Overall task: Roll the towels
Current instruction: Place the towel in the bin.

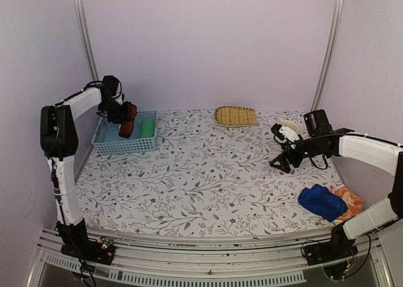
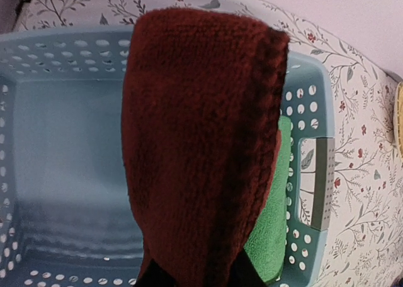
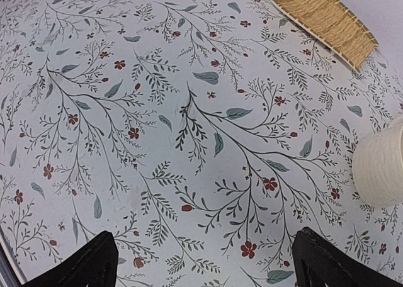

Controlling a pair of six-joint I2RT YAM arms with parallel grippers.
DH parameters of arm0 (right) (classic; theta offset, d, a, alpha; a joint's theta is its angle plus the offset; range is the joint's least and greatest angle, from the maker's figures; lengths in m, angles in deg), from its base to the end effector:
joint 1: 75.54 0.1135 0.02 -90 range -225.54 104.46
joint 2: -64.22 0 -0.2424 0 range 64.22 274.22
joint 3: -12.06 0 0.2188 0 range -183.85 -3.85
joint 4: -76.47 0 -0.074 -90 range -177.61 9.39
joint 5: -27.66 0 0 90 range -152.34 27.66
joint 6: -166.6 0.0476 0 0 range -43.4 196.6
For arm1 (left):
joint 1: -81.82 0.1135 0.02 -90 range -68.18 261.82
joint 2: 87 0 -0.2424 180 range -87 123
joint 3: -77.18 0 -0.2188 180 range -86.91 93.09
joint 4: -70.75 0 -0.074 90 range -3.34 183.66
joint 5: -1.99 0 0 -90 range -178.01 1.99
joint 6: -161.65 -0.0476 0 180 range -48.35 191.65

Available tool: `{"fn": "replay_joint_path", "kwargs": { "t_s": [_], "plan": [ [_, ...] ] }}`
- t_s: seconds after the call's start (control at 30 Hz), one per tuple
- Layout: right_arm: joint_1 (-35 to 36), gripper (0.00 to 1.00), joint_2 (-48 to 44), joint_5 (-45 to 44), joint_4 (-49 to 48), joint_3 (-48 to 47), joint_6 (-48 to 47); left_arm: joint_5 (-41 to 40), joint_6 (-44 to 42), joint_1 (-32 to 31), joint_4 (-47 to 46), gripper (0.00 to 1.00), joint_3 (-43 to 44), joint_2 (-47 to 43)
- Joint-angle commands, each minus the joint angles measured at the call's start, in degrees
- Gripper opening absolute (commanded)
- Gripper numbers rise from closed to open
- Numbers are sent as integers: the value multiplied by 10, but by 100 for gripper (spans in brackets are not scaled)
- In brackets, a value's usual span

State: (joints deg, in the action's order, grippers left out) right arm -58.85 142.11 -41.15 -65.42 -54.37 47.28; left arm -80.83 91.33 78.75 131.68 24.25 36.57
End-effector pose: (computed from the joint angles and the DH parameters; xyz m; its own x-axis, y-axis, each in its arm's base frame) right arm 0.2444 0.0913 0.2169 -0.3946 -0.5950 -0.7002 -0.7863 0.6130 -0.0777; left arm 0.4367 -0.0294 0.2267 -0.8329 -0.2899 -0.4714 -0.1701 0.9447 -0.2805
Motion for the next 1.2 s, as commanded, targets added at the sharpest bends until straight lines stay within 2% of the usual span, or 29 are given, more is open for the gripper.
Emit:
{"fn": "replay_joint_path", "kwargs": {
  "t_s": [0.0,0.37,0.83,1.17],
  "plan": [
    [-2,99,-10,-5,-6,7,-1,44,27,-3,-3,0,29,30],
    [-3,99,-5,-3,-2,5,-5,39,76,-4,-9,1,41,91],
    [-2,99,5,2,3,4,-9,-18,76,-6,-5,5,41,131],
    [-3,99,9,6,6,3,-10,-20,67,-29,-5,31,54,132]
  ]
}}
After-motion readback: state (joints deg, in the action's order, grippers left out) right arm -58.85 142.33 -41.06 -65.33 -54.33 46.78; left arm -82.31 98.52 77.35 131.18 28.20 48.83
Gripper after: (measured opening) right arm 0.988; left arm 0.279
